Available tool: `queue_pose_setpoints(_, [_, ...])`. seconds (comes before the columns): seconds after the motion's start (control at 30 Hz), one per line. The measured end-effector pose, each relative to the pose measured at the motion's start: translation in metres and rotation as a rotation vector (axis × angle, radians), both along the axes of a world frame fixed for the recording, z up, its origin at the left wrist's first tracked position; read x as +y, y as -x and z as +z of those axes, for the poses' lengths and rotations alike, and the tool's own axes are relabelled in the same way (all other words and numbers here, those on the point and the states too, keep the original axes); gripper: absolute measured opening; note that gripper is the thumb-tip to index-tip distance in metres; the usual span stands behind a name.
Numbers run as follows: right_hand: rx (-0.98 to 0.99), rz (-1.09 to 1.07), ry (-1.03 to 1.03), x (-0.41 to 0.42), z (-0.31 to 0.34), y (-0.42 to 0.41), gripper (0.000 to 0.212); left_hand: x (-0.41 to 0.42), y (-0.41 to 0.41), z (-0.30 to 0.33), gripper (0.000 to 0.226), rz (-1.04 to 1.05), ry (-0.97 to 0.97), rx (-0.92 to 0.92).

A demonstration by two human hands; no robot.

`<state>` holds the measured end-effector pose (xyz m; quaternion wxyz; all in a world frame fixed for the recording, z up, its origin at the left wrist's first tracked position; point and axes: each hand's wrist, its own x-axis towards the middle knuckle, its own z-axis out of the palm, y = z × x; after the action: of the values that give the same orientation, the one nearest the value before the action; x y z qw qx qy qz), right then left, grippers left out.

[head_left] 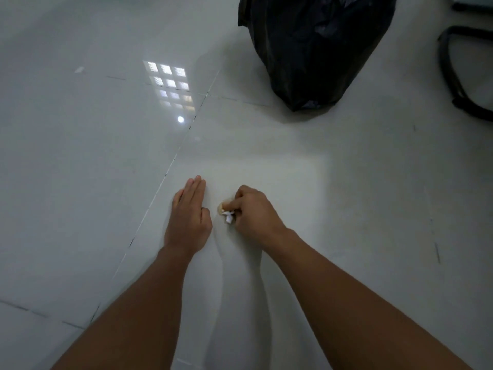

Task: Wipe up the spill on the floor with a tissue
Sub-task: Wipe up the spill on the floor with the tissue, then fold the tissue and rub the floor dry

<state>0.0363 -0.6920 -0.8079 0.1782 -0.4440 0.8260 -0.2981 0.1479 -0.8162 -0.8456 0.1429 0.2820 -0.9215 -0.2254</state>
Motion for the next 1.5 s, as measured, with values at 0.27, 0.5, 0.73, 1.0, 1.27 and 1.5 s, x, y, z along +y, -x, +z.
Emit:
queue_pose_setpoints(0.27, [-0.08,0.073,-0.065,0.05,0.009,-0.03,0.015,0.004,-0.006,0.004,0.074,-0.073,0.002,-0.053])
queue_pose_setpoints(0.5, [-0.23,-0.307,-0.081,0.082,0.012,-0.009,0.021,0.011,-0.009,-0.001,0.074,-0.049,0.024,-0.078])
queue_pose_setpoints(0.73, [-0.156,-0.41,0.012,0.101,0.016,0.007,0.026,0.044,-0.014,0.01,0.056,-0.244,0.043,0.041])
queue_pose_setpoints(1.0, [-0.167,-0.049,-0.118,0.101,0.004,-0.025,0.047,0.059,-0.018,0.015,0.043,-0.458,0.112,0.067])
queue_pose_setpoints(1.27, [-0.161,-0.265,0.067,0.101,-0.001,-0.024,0.018,0.066,-0.013,0.02,0.027,-0.531,0.127,0.057])
queue_pose_setpoints(1.5, [-0.336,-0.372,0.249,0.105,0.009,-0.022,0.022,0.073,0.013,0.039,0.009,-0.328,-0.195,0.086])
